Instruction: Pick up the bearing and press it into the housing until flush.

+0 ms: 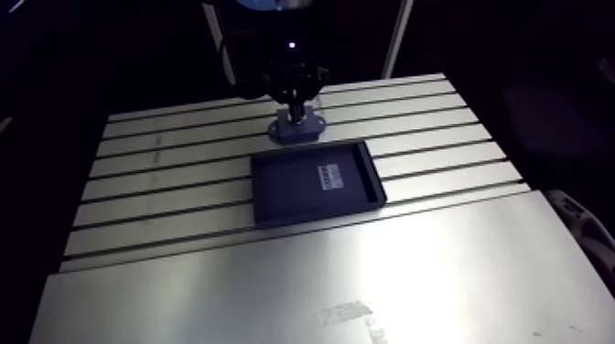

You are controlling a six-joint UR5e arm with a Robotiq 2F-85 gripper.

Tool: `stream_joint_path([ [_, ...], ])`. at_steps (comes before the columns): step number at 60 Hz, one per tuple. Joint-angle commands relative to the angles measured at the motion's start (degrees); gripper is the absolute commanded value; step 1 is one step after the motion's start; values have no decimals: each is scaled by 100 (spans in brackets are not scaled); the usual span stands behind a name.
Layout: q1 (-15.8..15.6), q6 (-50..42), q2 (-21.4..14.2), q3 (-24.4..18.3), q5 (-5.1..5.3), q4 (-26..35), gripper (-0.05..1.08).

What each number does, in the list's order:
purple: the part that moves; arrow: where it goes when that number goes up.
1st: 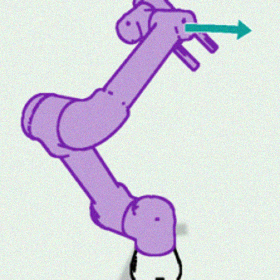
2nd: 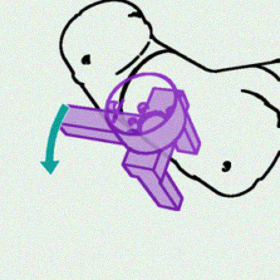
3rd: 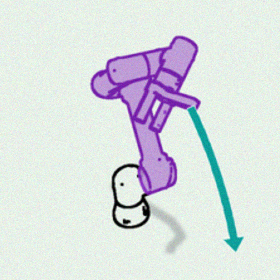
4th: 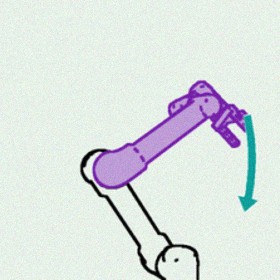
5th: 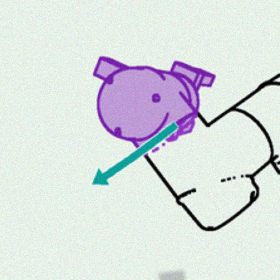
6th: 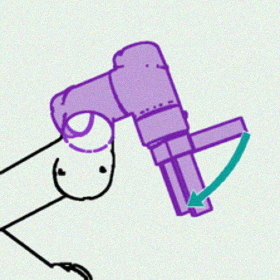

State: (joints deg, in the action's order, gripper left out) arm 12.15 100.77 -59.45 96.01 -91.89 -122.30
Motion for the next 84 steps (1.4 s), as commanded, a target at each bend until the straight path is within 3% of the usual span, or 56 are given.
stream_joint_path([
  [1, -2, 0, 0, 9, 0, -1, 108],
  [84, -20, 35, 9, -8, -8, -9, 108],
])
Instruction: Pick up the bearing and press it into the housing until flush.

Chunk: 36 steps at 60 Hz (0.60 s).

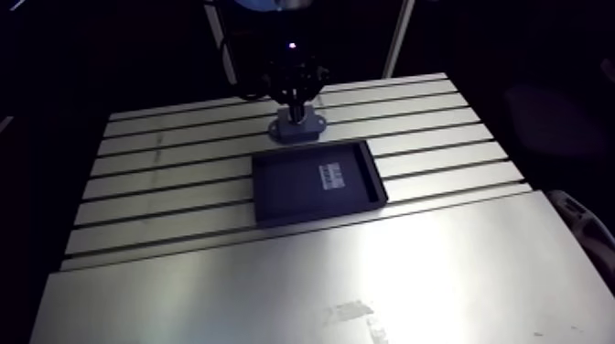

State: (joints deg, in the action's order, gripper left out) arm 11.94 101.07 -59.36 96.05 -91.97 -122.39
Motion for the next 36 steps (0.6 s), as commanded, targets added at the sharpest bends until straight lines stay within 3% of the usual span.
stream_joint_path([
  [1, 1, 5, 0, -12, -1, 0, 108],
  [36, -7, 5, 9, 6, -1, -9, 108],
])
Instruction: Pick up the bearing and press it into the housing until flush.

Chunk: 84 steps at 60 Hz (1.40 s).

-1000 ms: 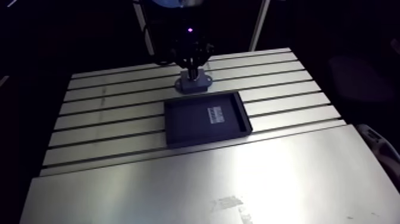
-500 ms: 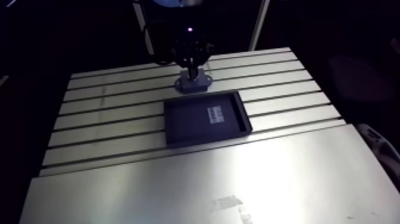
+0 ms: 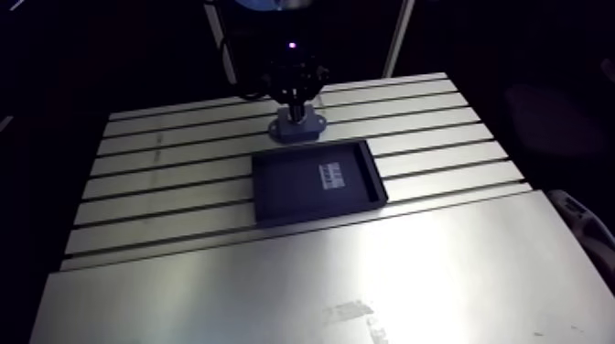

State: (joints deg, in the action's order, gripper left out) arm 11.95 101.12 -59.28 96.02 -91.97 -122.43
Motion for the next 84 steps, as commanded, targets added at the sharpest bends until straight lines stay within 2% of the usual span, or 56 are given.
stream_joint_path([
  [1, -9, 0, 1, 9, 0, -5, 108],
  [69, -17, 0, 37, 9, 9, -5, 108],
  [84, -17, 0, -186, -17, -25, 80, 108],
])
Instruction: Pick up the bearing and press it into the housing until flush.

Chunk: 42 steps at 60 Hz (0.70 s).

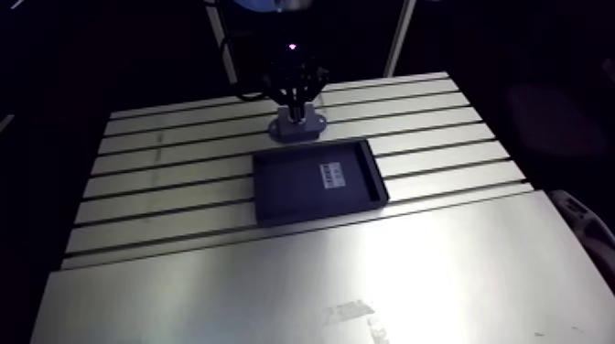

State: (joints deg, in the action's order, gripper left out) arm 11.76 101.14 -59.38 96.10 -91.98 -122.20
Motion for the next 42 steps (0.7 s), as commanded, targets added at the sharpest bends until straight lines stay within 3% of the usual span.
stream_joint_path([
  [1, 2, 6, -204, -25, -18, 67, 108],
  [22, 2, 14, -462, -24, -27, 405, 104],
  [23, 2, 8, -471, -40, -34, 537, 92],
  [24, 2, 8, -471, -40, -34, 537, 92],
  [25, 2, 0, -487, -50, -42, 692, 62],
  [26, 2, 0, -487, -50, -42, 692, 62],
  [27, 2, -2, -505, -66, -43, 849, 24],
  [28, 2, -2, -505, -66, -43, 849, 24],
  [29, 2, -2, -537, -76, -51, 963, 3],
  [36, 2, -2, -692, -126, -36, 1172, 0],
  [42, 10, -9, -1020, -261, -27, 1706, 0],
])
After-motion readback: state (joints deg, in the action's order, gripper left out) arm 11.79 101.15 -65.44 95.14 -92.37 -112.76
